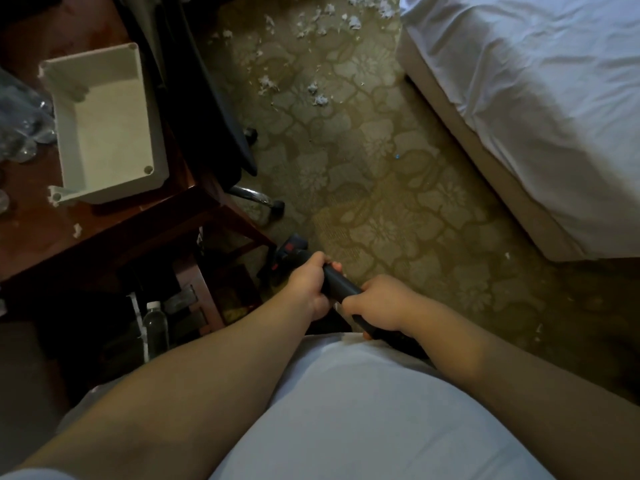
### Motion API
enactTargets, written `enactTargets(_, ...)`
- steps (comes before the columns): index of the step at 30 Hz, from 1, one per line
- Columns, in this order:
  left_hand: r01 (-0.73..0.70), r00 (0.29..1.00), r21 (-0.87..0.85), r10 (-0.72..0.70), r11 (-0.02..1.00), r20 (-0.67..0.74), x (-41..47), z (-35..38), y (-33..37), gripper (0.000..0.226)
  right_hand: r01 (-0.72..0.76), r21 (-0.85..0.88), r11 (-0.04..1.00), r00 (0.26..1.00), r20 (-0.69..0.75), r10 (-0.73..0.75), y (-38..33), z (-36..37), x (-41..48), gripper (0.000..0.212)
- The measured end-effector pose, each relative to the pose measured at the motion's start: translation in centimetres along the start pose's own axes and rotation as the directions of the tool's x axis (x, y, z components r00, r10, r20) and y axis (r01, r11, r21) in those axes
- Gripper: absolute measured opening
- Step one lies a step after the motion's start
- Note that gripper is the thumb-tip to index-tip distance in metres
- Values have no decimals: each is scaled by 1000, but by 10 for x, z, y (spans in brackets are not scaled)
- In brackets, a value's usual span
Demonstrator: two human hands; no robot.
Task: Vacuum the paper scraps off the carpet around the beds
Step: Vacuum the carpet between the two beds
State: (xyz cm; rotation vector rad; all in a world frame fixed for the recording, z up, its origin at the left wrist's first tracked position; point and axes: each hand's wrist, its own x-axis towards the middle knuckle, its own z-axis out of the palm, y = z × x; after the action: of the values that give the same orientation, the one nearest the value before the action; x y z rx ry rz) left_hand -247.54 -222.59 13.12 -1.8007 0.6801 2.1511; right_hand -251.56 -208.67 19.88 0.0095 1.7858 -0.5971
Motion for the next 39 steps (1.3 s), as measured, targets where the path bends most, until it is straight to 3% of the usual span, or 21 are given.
enactTargets(6, 3, 999, 157, -11, 988, 50, -11, 61, -49, 4, -5, 124, 992, 997, -72, 14, 66, -33, -26, 31)
enactTargets(11, -26, 995, 334, -8, 942, 102, -19, 150, -143, 4, -26, 296, 955, 984, -164, 77, 174, -80, -62, 31)
enactTargets(19, -76, 973, 669, -92, 739, 212, -36, 305, -330, 5, -14, 610, 792, 917, -308, 253, 366, -155, -130, 43)
enactTargets(22, -98, 962, 759, -135, 644, 238, -40, 340, -384, 16, -7, 693, 721, 904, -304, 301, 413, -163, -145, 45)
enactTargets(26, -138, 951, 829, -161, 542, 263, -42, 369, -433, 30, -17, 748, 663, 853, -335, 400, 450, -166, -159, 46)
enactTargets(31, -195, 938, 911, -201, 363, 281, -46, 401, -461, 12, 34, 816, 577, 816, -356, 455, 473, -180, -172, 39)
enactTargets(39, -171, 946, 975, -254, 144, 204, -33, 453, -449, 10, 65, 902, 426, 844, -278, 459, 462, -219, -169, 47)
